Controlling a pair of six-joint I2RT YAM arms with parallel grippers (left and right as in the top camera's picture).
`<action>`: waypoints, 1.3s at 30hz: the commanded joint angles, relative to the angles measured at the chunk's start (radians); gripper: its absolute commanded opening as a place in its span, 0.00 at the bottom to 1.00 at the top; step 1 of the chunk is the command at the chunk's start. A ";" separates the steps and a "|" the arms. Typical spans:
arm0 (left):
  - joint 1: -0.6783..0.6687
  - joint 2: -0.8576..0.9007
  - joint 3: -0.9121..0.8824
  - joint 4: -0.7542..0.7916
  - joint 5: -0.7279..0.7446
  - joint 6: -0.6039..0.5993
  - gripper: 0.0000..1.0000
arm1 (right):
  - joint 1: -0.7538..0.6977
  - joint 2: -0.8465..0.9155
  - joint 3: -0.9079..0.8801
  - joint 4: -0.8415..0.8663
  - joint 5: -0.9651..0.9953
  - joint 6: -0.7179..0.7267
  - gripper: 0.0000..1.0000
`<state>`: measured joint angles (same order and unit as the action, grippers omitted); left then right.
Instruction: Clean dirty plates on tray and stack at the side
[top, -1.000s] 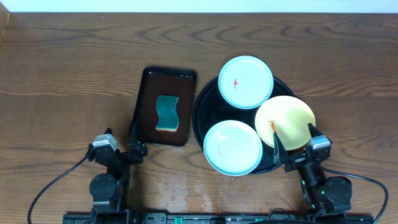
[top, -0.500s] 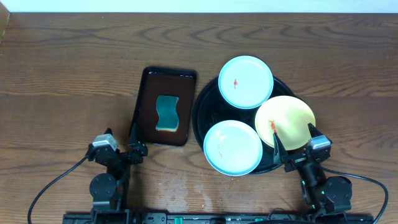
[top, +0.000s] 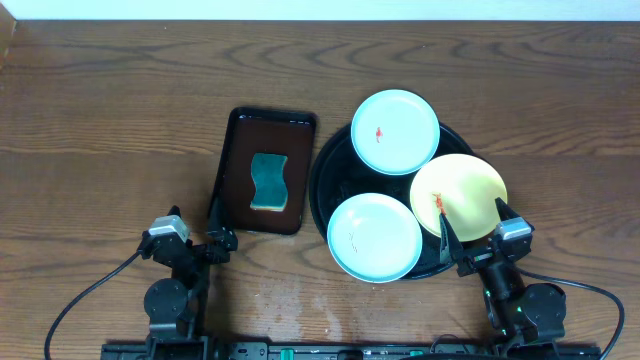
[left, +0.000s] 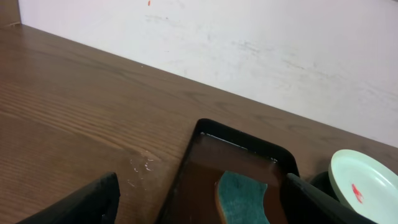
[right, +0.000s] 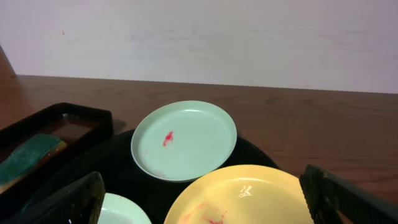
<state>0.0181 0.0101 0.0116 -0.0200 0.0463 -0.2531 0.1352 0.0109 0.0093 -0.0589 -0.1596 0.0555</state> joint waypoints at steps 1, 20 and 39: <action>0.004 -0.006 -0.008 -0.047 -0.012 0.020 0.83 | 0.009 -0.004 -0.004 0.000 0.006 -0.012 0.99; 0.004 -0.006 -0.007 -0.036 0.103 -0.013 0.83 | 0.009 -0.004 -0.004 0.000 -0.006 0.045 0.99; 0.004 -0.006 0.031 0.089 0.105 -0.014 0.83 | 0.009 -0.004 -0.003 0.096 -0.070 0.175 0.99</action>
<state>0.0181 0.0105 0.0120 0.0288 0.1287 -0.2623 0.1352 0.0109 0.0082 0.0109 -0.1806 0.1822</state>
